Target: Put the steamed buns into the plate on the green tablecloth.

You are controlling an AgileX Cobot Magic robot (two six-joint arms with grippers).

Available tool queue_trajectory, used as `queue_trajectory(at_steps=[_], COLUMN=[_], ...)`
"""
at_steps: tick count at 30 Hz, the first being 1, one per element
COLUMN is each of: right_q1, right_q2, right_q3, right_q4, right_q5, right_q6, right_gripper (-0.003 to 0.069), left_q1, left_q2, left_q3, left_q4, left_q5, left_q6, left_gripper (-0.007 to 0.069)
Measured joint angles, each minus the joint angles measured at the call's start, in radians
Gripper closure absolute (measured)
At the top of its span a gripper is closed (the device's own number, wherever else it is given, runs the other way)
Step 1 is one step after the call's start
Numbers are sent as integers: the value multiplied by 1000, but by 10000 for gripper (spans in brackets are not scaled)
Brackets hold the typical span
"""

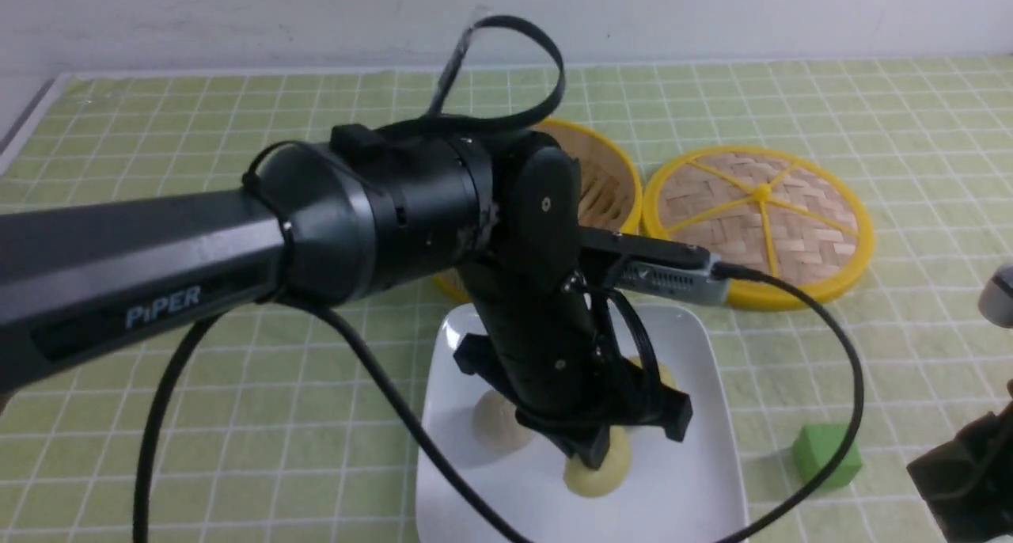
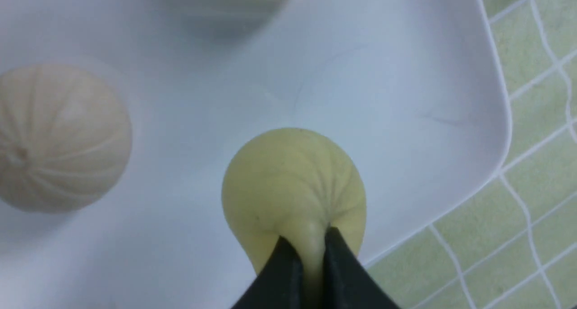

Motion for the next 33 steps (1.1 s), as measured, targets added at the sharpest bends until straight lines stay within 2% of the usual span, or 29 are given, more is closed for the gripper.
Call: queue_trajectory(at_steps=[4,8,9,11,12,16,20,24,27,29,30,31,33], right_q1=[0,0,0,0,0,0,0,0,0,0,0,0,0], right_q2=[-5,-61,-61,-126,-132,-285,-415,-599,-766,-863,-870,-915,-951], right_q3=[0,0,0,-7,-8,-59,-86,-84,-8,92,92,165,261], right_q4=[0,-11,-13,-37,-39,-75,-112,-154,-173,-178,-179,-186,-190], right_q5=[3,26,26,78,83,207,271,292,211,85,85,-24,-145], right_q6=[0,0,0,0,0,62,91,106,134,165,167,185,192], right_gripper=[521,536,538,576,580,664,675,675,673,673,673,673,673], left_q1=[-6,-6,-6,-6,-6,-6,-6,-6,-6,-6,-6,-6,-6], left_q2=[33,98,100,96,96,79,74,61,56,56,56,56,56], left_q3=[5,12,12,-10,-16,-94,-146,-222,-270,-285,-286,-288,-290], left_q4=[13,23,23,32,34,57,72,135,206,254,258,278,302], left_q5=[-45,-89,-89,-87,-87,-55,-18,38,93,117,117,122,127], left_q6=[-19,-78,-82,-108,-109,-115,-115,-116,-116,-116,-116,-116,-116], left_gripper=[550,399,382,266,249,105,82,158,331,467,479,546,605])
